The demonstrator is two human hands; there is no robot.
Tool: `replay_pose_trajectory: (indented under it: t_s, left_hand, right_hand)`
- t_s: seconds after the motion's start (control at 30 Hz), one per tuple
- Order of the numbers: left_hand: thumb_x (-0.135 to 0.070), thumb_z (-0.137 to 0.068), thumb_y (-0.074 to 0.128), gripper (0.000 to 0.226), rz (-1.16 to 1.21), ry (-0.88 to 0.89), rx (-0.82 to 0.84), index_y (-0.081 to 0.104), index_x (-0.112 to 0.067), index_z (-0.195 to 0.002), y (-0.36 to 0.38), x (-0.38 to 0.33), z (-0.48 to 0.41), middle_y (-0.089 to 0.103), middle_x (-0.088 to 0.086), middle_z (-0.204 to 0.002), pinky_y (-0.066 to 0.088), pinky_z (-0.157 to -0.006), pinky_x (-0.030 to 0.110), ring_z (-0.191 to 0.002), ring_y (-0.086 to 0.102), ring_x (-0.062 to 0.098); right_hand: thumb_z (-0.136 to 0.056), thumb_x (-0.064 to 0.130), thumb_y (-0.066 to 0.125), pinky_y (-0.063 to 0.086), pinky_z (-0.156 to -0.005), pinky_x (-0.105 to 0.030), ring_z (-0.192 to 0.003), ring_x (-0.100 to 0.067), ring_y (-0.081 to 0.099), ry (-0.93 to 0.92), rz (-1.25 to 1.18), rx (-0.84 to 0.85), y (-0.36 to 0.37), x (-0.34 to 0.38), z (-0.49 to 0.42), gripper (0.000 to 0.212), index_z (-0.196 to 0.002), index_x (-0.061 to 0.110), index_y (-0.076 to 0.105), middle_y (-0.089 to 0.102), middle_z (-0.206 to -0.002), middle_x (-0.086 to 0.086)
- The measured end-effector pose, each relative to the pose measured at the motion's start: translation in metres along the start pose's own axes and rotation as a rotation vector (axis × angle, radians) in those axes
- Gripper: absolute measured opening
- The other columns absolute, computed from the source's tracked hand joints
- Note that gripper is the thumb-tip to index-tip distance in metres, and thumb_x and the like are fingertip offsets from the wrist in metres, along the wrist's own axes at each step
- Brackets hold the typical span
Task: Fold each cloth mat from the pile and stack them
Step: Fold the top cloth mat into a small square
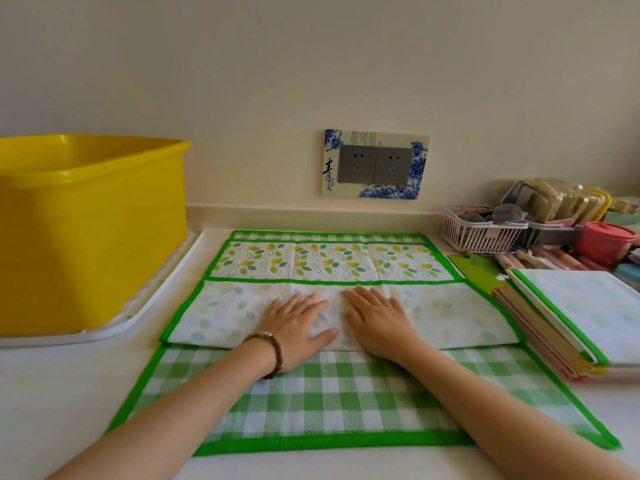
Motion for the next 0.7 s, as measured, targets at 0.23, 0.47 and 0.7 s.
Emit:
replay_pose_trajectory:
  t_s: [0.23, 0.47, 0.7]
  left_hand:
    - [-0.063, -0.092, 0.02, 0.067, -0.001, 0.015, 0.011, 0.003, -0.032, -0.149, 0.001, 0.001, 0.001, -0.009, -0.011, -0.157, -0.006, -0.118, 0.043, -0.145, -0.01, 0.011]
    - [-0.065, -0.091, 0.019, 0.069, -0.008, 0.014, 0.011, 0.003, -0.032, -0.149, 0.001, 0.001, 0.001, -0.009, -0.011, -0.157, -0.006, -0.118, 0.042, -0.145, -0.011, 0.011]
    - [-0.072, -0.086, 0.018, 0.077, -0.017, 0.009, 0.017, 0.002, -0.032, -0.15, 0.003, 0.002, 0.001, -0.009, -0.011, -0.157, -0.007, -0.117, 0.043, -0.145, -0.01, 0.012]
  right_hand:
    - [-0.097, 0.055, 0.015, -0.001, -0.118, -0.039, -0.146, -0.013, 0.001, 0.125, 0.056, 0.039, -0.015, -0.064, 0.013, 0.057, -0.15, 0.035, 0.007, 0.002, -0.159, 0.008]
    - [-0.097, 0.057, 0.014, 0.001, -0.118, -0.038, -0.146, -0.014, 0.0, 0.253, 0.086, 0.049, -0.032, -0.13, 0.034, 0.059, -0.15, 0.034, 0.005, -0.001, -0.159, 0.008]
    - [-0.097, 0.056, 0.014, -0.003, -0.118, -0.041, -0.146, -0.014, -0.003, 0.298, 0.071, 0.086, -0.035, -0.154, 0.039, 0.06, -0.151, 0.031, 0.004, -0.005, -0.159, 0.006]
Point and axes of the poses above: each hand's wrist, its own z-axis away from the middle knuckle, its own y-axis out of the palm, x = y × z, the point moved 9 cm from there along -z, towards the middle knuckle
